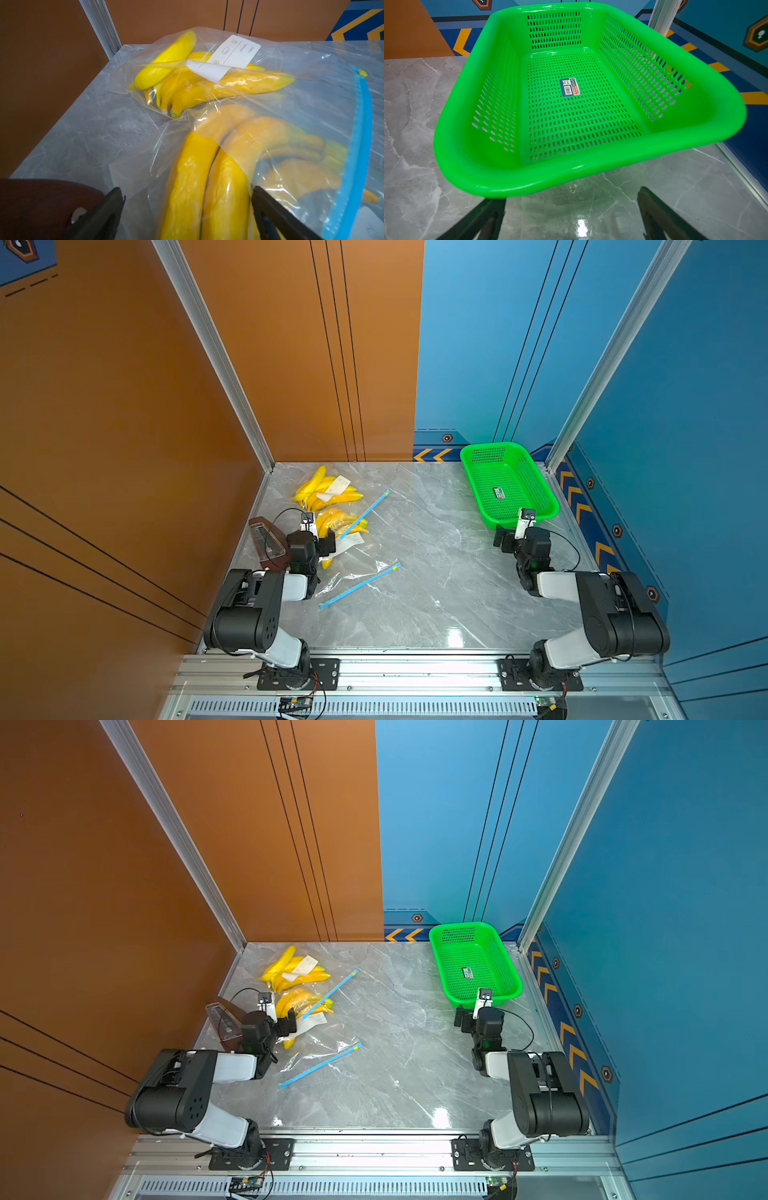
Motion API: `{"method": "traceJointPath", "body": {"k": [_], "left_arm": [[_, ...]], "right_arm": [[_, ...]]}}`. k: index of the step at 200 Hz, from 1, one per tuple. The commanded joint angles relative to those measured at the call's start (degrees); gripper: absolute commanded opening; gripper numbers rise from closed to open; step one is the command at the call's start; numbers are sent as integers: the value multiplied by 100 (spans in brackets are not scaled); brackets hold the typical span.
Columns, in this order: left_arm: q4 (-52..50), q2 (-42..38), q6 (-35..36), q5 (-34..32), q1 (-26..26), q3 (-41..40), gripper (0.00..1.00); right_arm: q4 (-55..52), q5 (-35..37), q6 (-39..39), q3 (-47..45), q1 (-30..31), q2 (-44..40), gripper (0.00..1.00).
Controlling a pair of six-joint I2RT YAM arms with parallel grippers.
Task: Open the zip-top bag and take out the banana
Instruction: Pick up the zipper food storage bag at the center of the board.
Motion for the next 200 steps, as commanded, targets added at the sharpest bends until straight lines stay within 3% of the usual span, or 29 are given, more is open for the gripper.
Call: {"method": "traceJointPath", "body": {"k": [1, 173, 200], "left_arm": [[39, -23, -33, -125, -4, 50, 98], [47, -101, -33, -95, 4, 11, 98], [38, -610, 70, -133, -79, -207, 98]], "right_arm": [[133, 35, -41, -19, -16, 46, 100], [137, 22, -35, -33, -25, 44, 100], [207, -478, -323, -181, 29, -214, 100]]}}
